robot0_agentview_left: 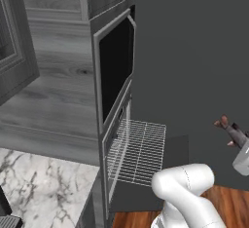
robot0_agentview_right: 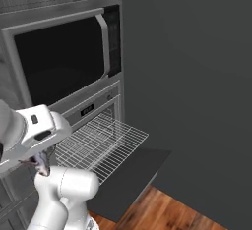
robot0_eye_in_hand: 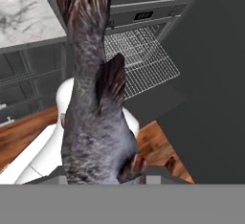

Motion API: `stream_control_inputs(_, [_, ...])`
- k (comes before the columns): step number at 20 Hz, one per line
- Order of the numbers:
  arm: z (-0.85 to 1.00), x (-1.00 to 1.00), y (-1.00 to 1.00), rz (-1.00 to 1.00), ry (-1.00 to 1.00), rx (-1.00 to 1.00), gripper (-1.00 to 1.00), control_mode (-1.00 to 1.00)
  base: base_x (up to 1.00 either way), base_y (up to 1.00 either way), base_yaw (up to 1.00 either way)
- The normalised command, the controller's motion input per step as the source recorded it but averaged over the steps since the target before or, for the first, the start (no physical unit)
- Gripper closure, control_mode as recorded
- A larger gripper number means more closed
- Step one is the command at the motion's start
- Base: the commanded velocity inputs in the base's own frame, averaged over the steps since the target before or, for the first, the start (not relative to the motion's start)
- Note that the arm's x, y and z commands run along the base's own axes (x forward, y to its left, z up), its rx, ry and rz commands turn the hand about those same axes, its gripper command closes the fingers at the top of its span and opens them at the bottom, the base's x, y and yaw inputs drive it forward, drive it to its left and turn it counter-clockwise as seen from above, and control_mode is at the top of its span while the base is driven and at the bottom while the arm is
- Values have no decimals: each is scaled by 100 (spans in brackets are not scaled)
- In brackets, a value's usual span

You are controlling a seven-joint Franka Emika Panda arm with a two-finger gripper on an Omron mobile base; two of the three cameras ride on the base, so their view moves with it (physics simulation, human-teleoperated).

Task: Place the fish on the top rack of the oven, and slide the tray back inside. Close the oven door.

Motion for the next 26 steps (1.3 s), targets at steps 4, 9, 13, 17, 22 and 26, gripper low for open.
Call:
stream_control_inputs(4, [0,42,-6,0,2,1,100,-100,0,0,0])
stream_control_inputs(9, [0,52,-4,0,5,1,100,-100,0,0,0])
stream_control_inputs(13, [-14,69,0,0,2,3,100,-100,0,0,0])
stream_control_inputs(17, [-38,50,0,0,0,1,100,-100,0,0,0])
stream_control_inputs(22, [-60,44,0,0,0,0,100,-100,0,0,0])
stream_control_inputs(26, [-77,37,0,0,0,0,100,-100,0,0,0])
